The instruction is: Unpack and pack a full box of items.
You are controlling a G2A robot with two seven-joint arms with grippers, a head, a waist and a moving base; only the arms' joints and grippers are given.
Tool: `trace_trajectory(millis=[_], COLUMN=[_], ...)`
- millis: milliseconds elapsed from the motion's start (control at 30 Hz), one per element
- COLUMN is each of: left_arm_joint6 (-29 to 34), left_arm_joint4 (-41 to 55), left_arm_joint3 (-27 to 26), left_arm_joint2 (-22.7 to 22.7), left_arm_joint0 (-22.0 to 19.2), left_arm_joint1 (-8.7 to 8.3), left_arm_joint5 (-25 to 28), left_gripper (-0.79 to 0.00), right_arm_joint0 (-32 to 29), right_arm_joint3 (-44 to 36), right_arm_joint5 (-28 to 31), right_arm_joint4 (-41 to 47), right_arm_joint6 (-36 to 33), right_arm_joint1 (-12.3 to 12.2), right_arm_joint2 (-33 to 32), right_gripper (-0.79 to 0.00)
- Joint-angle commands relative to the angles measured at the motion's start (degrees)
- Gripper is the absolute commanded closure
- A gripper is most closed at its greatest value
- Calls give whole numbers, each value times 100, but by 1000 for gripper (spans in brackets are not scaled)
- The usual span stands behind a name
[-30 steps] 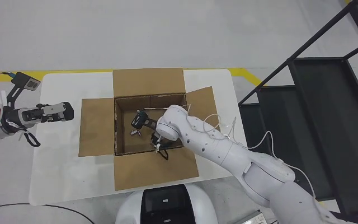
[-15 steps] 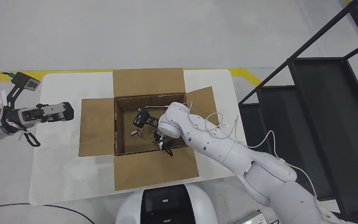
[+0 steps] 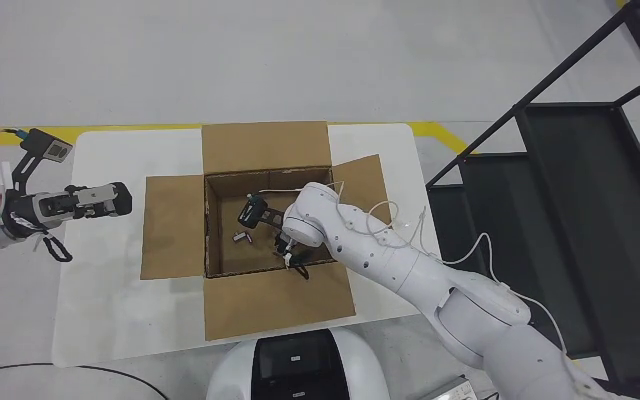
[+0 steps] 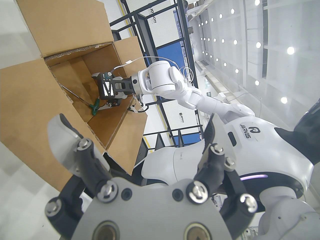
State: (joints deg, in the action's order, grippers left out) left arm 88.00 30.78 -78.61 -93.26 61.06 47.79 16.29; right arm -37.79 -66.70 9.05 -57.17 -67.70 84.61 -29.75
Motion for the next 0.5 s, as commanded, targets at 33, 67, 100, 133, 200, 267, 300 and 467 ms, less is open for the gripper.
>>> trace_trajectory(millis=[33, 67, 100, 133, 200, 267, 300, 467], left_arm_joint6=[0, 0, 0, 0, 0, 0, 0, 0], left_arm_joint4=[0, 0, 0, 0, 0, 0, 0, 0], left_arm_joint3=[0, 0, 0, 0, 0, 0, 0, 0], left_arm_joint2=[0, 0, 0, 0, 0, 0, 0, 0], left_arm_joint0=[0, 0, 0, 0, 0, 0, 0, 0], left_arm_joint1=[0, 0, 0, 0, 0, 0, 0, 0], left_arm_joint5=[0, 0, 0, 0, 0, 0, 0, 0], left_gripper=[-785, -785, -785, -785, -785, -785, -785, -785], right_arm_joint0=[0, 0, 0, -21, -47, -47, -46, -78], right_arm_joint3=[0, 0, 0, 10, 29, 12, -5, -211], right_arm_joint5=[0, 0, 0, 23, 205, 340, 398, 775], right_arm_joint4=[0, 0, 0, -10, -142, -244, -302, -585], right_arm_joint6=[0, 0, 0, 12, -25, -145, -216, -575], right_arm_joint1=[0, 0, 0, -2, -19, -38, -50, -124], right_arm_joint2=[0, 0, 0, 11, 48, 45, 41, 29], right_gripper=[-785, -785, -785, -785, -785, -785, -785, -785])
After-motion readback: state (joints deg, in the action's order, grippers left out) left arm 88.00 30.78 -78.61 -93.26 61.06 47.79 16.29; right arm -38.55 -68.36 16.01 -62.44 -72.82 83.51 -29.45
